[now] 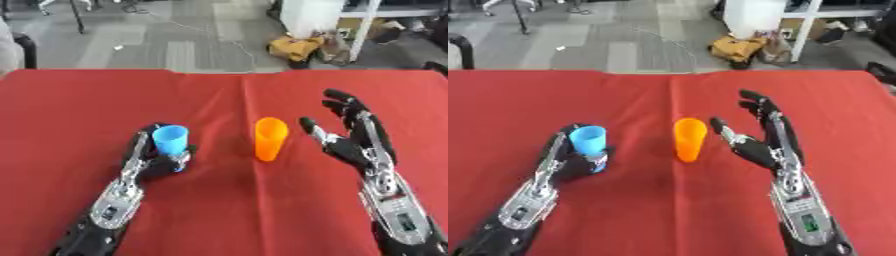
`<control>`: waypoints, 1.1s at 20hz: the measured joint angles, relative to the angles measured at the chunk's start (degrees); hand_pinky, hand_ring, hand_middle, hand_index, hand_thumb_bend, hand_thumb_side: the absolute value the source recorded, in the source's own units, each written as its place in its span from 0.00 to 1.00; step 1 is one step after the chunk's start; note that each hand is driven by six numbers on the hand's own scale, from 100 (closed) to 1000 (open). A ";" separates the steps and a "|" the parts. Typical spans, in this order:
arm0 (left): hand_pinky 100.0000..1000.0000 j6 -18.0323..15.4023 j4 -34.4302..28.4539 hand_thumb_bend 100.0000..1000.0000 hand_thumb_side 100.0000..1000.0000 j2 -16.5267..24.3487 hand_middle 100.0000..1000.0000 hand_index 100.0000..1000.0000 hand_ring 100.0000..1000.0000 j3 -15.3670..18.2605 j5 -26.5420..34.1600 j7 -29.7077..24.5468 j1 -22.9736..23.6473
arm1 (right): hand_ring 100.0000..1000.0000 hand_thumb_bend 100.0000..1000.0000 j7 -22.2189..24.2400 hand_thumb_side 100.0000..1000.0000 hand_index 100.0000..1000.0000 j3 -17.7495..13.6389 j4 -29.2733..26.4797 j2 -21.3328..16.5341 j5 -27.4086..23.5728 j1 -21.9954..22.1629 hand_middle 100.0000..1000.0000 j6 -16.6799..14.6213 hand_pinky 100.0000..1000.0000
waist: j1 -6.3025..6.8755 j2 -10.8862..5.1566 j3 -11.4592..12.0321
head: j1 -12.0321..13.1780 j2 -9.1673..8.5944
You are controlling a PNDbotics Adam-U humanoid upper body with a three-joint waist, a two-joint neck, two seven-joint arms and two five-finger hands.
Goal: Pour the contents of one cup into another cup.
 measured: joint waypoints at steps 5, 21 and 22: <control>0.37 -0.58 -2.78 0.40 0.00 -0.15 0.27 0.54 0.23 -0.02 0.18 1.79 0.43 | 0.82 0.52 0.01 0.23 0.81 -0.03 0.00 0.00 0.00 -0.02 0.78 0.01 0.94 | -0.01 0.01 0.12 | -0.06 -0.02; 0.39 -0.37 -22.14 0.42 0.00 3.08 0.29 0.56 0.25 -3.69 2.29 0.86 6.18 | 0.81 0.51 1.75 0.16 0.77 0.27 7.42 -1.45 0.46 -1.33 0.75 -1.00 0.93 | 0.63 -0.02 1.24 | -1.41 -0.04; 0.39 -0.14 -23.46 0.42 0.00 3.34 0.29 0.56 0.25 -4.06 2.53 0.37 6.89 | 0.81 0.51 1.93 0.16 0.78 0.35 8.07 -1.59 0.92 -1.33 0.76 -1.22 0.93 | 0.63 -0.03 1.34 | -1.51 -0.04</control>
